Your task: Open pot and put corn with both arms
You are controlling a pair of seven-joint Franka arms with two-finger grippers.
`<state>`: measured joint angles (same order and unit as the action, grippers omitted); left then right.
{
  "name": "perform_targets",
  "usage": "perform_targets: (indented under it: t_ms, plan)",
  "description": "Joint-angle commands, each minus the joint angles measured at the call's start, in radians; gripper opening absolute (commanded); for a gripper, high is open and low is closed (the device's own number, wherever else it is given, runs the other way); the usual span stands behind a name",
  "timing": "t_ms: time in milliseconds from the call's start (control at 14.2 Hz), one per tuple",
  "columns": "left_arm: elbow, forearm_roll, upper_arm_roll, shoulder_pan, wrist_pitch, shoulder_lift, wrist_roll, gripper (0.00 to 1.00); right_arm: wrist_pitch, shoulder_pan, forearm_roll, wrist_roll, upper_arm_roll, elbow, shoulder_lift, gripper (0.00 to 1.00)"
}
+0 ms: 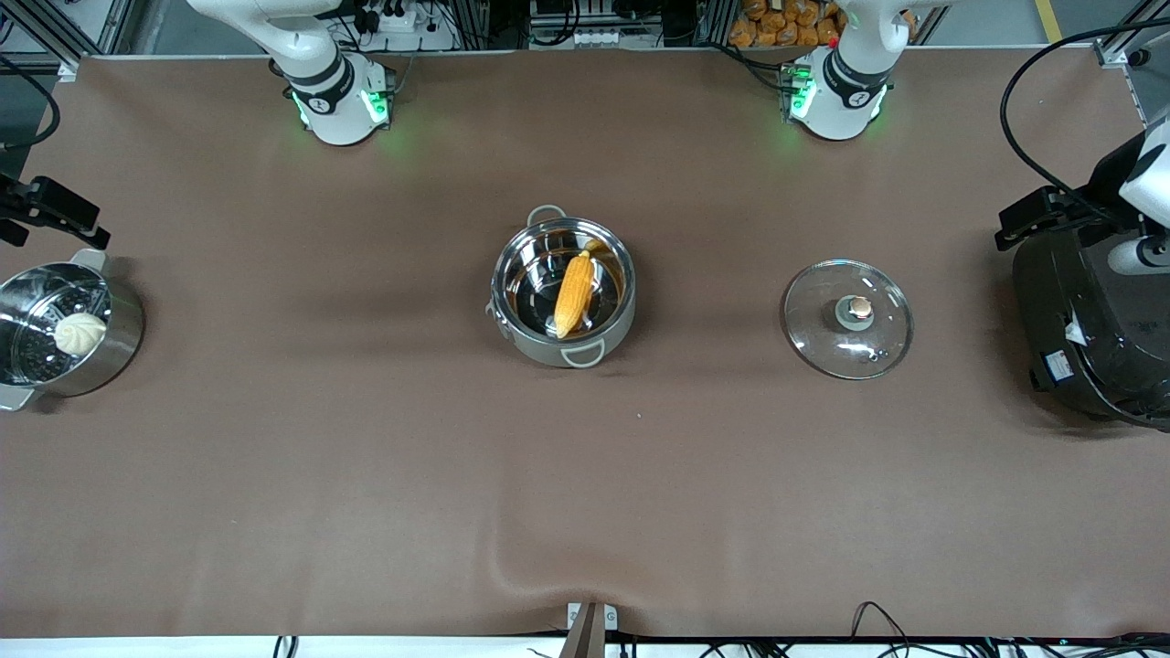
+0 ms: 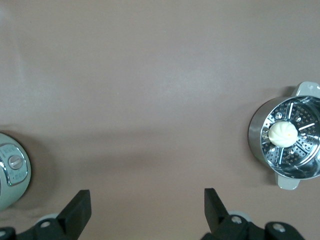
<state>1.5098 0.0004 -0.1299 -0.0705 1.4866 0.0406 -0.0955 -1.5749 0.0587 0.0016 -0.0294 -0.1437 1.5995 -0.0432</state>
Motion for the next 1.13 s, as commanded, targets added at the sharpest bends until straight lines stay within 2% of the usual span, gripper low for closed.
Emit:
perform_targets:
  t_ms: [0, 1059]
  plan:
    - [-0.031, 0.003, -0.010, 0.011, -0.037, 0.007, 0.025, 1.00, 0.029, -0.007, -0.014, -0.007, 0.016, 0.025, -0.029, 1.00]
    - [-0.033, 0.000, -0.019, 0.005, -0.062, -0.002, 0.017, 1.00, 0.102, 0.001, 0.000, -0.001, 0.016, 0.020, -0.024, 1.00]
